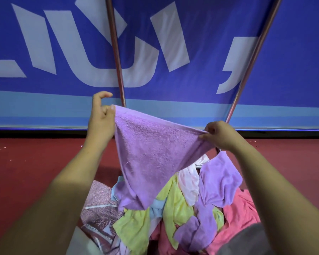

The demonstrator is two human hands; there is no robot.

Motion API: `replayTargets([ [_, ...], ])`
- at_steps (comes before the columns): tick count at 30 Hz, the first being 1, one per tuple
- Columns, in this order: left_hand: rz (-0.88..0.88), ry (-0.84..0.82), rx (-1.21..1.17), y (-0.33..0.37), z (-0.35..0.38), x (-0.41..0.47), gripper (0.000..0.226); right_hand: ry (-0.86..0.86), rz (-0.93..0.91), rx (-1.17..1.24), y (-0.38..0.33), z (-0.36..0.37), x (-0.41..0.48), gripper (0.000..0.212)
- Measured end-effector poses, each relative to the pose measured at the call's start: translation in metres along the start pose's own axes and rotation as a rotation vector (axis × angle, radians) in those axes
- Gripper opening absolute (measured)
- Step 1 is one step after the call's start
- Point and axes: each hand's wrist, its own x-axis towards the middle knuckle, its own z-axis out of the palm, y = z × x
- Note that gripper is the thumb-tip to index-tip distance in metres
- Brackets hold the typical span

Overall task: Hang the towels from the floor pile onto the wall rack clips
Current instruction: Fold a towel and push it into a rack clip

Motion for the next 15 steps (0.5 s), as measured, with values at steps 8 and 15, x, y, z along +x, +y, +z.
replayTargets([
  [8,-0.048,-0.003,-0.010,0.001,-0.002,0.004,0.038,0.409,-0.040,0.216,-0.011,-0.006,0.002,0.003],
  [15,-0.021,-0.053,-0.033,0.014,-0.007,0.015,0.009,0.519,-0.219,0.737,-0.050,-0.047,-0.012,0.016],
])
